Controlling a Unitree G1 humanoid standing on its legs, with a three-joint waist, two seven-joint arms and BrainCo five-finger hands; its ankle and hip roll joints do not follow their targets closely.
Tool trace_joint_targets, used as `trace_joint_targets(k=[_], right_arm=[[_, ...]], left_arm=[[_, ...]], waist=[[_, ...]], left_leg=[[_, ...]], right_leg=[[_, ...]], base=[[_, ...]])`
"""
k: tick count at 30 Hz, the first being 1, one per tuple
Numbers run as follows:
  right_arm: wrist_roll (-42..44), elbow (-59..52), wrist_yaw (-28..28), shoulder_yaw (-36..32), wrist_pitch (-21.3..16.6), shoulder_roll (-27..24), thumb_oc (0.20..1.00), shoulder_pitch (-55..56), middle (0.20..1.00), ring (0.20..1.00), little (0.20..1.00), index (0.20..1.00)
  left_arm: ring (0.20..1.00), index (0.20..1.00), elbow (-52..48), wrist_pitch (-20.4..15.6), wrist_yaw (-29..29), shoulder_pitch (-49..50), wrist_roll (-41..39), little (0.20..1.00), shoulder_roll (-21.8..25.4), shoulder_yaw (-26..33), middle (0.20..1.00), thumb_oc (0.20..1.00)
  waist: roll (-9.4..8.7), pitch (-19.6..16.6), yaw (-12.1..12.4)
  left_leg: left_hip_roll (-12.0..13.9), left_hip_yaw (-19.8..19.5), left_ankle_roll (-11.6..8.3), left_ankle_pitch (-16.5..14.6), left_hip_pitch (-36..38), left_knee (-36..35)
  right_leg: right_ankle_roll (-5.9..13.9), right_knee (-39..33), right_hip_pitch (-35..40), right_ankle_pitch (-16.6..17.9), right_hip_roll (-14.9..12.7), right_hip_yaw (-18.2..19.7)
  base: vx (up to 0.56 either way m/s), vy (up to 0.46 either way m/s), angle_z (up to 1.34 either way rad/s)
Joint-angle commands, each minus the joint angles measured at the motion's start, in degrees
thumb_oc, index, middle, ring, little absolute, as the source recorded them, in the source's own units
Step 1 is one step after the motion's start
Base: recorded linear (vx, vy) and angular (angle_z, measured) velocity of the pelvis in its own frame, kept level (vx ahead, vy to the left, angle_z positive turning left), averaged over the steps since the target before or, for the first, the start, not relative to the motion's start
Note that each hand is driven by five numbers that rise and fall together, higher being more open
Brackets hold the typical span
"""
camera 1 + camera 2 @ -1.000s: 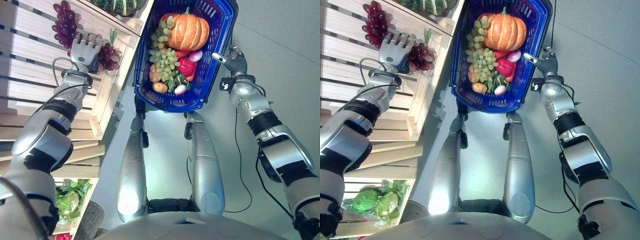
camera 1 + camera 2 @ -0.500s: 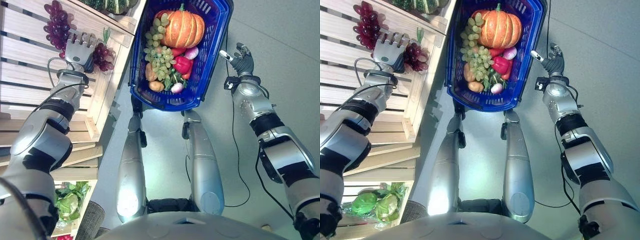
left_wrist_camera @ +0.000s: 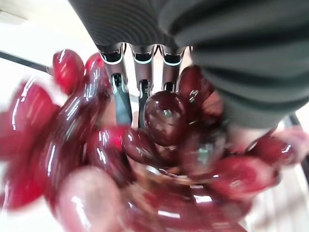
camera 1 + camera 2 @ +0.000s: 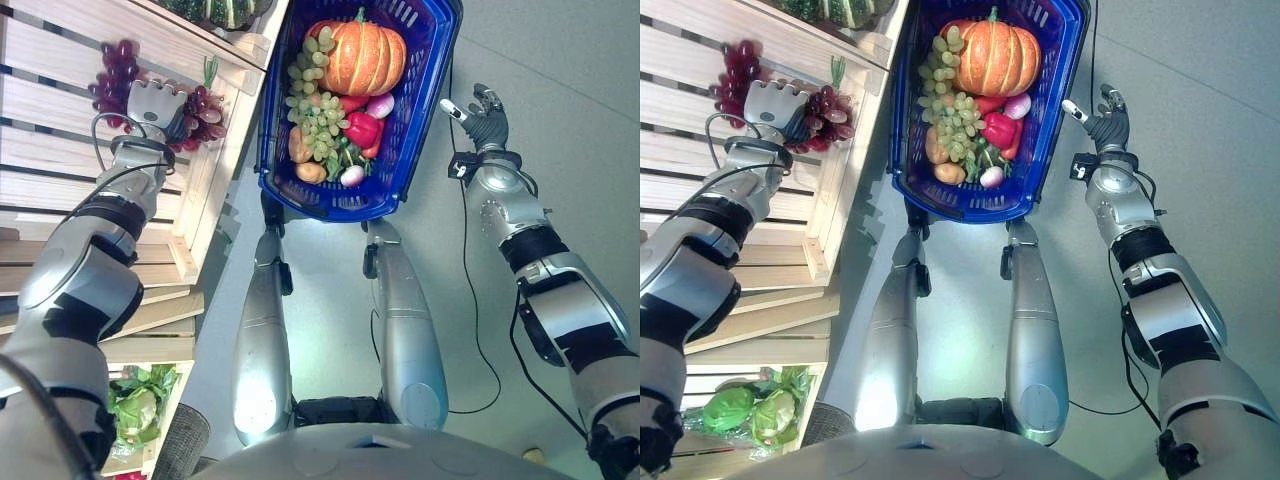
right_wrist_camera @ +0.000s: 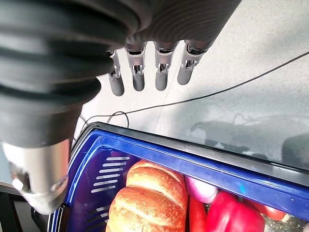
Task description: Pick up fruits and vegetables into the basket
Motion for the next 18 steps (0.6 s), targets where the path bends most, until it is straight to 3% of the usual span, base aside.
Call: trace_joint_targets(k=[1,13,16,18], right_arm=[[1.4,-1.6,-1.2,-0.9,-2.3,-0.2,1.0,0.9,1.0,1.0,1.0,1.0],[1.2,-2.2,-1.3,-0.9,-2.6,-0.1,1.0,1.7,1.0,1.0,1.0,1.0],[1.2,-2.7,-1.6,-0.7,-2.6,0.1,1.0,1.7,1.0,1.0,1.0,1.0],[1.5,-3.6,-2.0,-0.6,-2.0,0.2,1.0,1.8,1.0,1.0,1.0,1.0]], left_arm=[[0.2,0.2,4.1,1.1,-2.2,2.3,-2.4,0.2,1.1,2.6,0.2,0.2],[0.2,0.2,4.4,0.3,-2.5,3.5,-4.8,0.2,0.9,3.1,0.2,0.2],[0.2,0.2,4.1,-0.2,-3.4,3.5,-11.0,0.2,0.8,3.8,0.2,0.2],[0.2,0.2,2.6,-1.5,-4.5,4.2,-26.8,0.2,0.4,6.6,0.2,0.2]], waist=[[-0.78,-2.1,-0.1],[-0.8,-2.1,-0.1],[-0.81,-2.1,0.0],[-0.81,-2.1,0.1]], left_leg=[[-4.6,3.4,2.93,-3.3,-2.4,3.3],[-4.7,3.2,2.94,-3.2,-2.2,3.3],[-4.7,3.2,2.89,-3.1,-2.3,3.2],[-4.7,3.0,2.95,-3.0,-2.3,3.1]], right_leg=[[1.53,-3.3,3.5,-1.4,4.7,-2.7],[1.61,-3.4,3.9,-1.3,4.7,-2.6],[1.64,-3.5,3.7,-1.2,4.7,-2.6],[1.6,-3.3,3.7,-1.3,4.8,-2.5]], base=[[0.0,0.0,0.0],[0.0,0.0,0.0],[0.0,0.0,0.0],[0.0,0.0,0.0]])
